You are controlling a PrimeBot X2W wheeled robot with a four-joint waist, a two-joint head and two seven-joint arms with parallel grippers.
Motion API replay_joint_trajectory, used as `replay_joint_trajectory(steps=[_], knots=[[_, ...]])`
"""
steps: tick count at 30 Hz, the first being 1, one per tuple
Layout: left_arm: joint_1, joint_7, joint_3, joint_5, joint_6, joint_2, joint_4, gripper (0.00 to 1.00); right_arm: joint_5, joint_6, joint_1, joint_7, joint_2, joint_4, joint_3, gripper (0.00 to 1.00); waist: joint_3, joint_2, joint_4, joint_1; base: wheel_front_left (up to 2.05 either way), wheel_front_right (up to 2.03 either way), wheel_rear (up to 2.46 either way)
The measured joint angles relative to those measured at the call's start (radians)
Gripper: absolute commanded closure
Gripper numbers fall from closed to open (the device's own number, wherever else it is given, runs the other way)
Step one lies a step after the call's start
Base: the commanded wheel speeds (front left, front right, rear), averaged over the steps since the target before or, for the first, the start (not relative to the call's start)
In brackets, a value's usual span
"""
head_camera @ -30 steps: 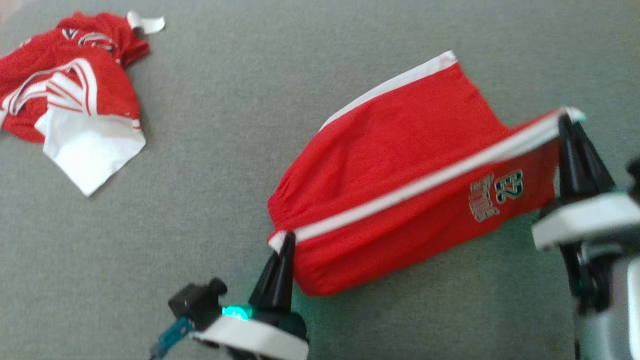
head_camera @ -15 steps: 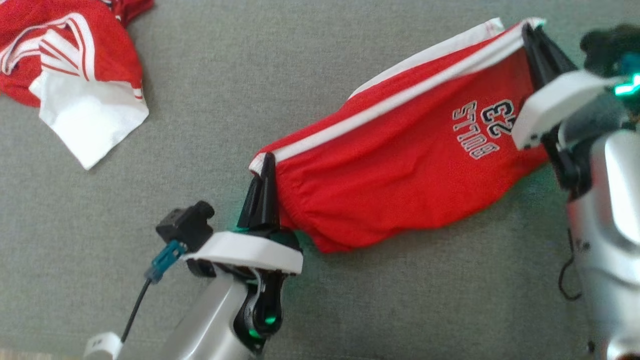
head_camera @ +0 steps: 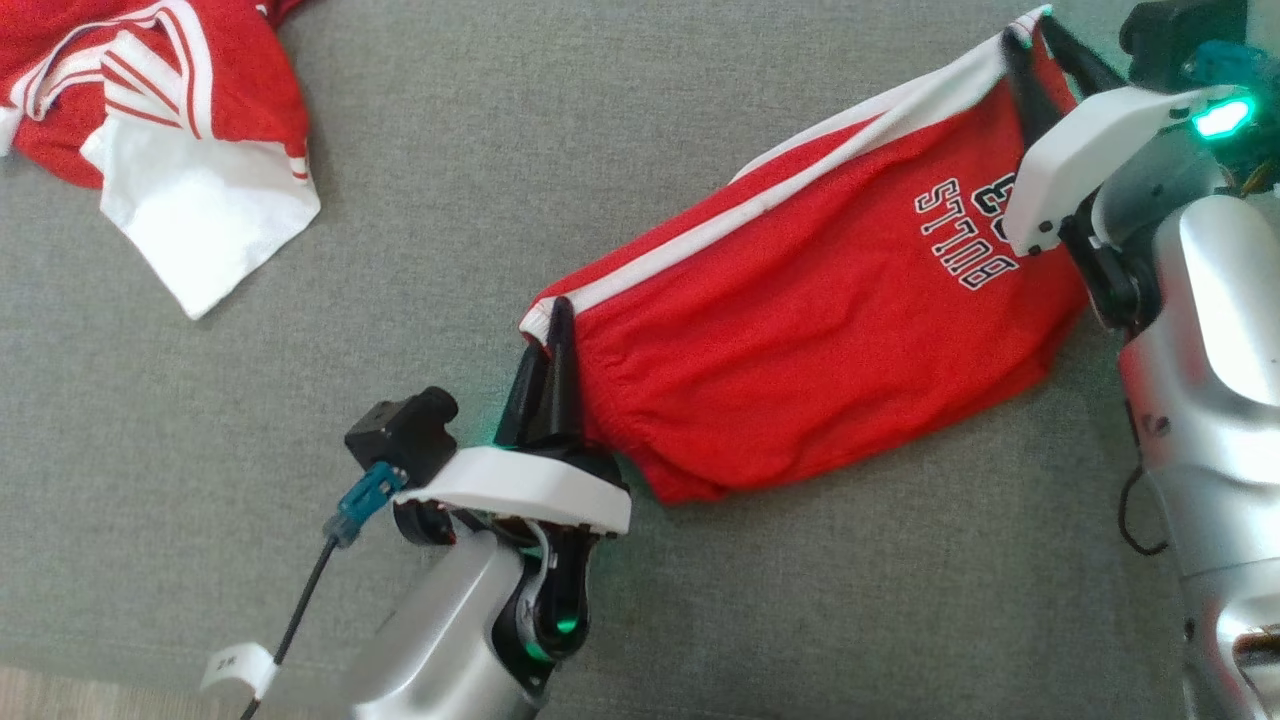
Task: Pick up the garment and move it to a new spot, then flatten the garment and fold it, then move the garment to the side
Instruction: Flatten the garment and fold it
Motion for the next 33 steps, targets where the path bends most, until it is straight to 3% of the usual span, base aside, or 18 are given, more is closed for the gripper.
replay_joint_trajectory(steps=[1, 2, 6, 12, 19, 28, 33], knots=[[-0.002, 0.0, 0.0, 0.016, 0.008, 0.0, 0.002, 0.22, 0.006, 0.0, -0.003, -0.007, -0.001, 0.009, 0.005, 0.0, -0.003, 0.0, -0.001, 0.0, 0.0, 0.0, 0.0], [-0.002, 0.0, 0.0, 0.016, 0.008, 0.0, 0.002, 0.0, 0.006, 0.0, -0.003, -0.007, -0.001, 0.009, 0.005, 0.0, -0.003, 0.0, -0.001, 0.0, 0.0, 0.0, 0.0], [-0.003, 0.0, 0.012, 0.1, 0.029, 0.003, -0.007, 0.0, 0.029, 0.0, -0.011, -0.032, -0.014, 0.03, 0.015, 0.0, -0.022, 0.0, -0.004, 0.0, 0.0, 0.0, 0.0], [0.02, 0.0, 0.001, 0.213, 0.06, 0.056, -0.02, 0.0, 0.066, 0.0, -0.007, -0.049, -0.06, 0.063, 0.014, 0.0, -0.067, 0.0, -0.001, -0.0001, 0.0, 0.0, 0.0], [0.099, 0.067, -0.033, 0.21, 0.06, 0.113, -0.051, 0.0, 0.12, 0.0, 0.041, -0.048, -0.101, 0.073, 0.021, 0.0, -0.126, 0.0001, 0.014, -0.0002, 0.0, 0.0, 0.0], [0.12, 0.125, -0.043, 0.2, 0.06, 0.146, -0.105, 0.0, 0.15, 0.0, 0.08, -0.038, -0.102, 0.068, 0.032, 0.0, -0.145, 0.0001, 0.018, -0.0002, 0.0, 0.0, 0.0], [0.167, 0.148, -0.044, 0.19, 0.068, 0.194, -0.148, 0.0, 0.166, 0.0, 0.091, -0.029, -0.105, 0.062, 0.038, 0.0, -0.149, 0.0, 0.023, -0.0002, 0.0, 0.0, 0.0]])
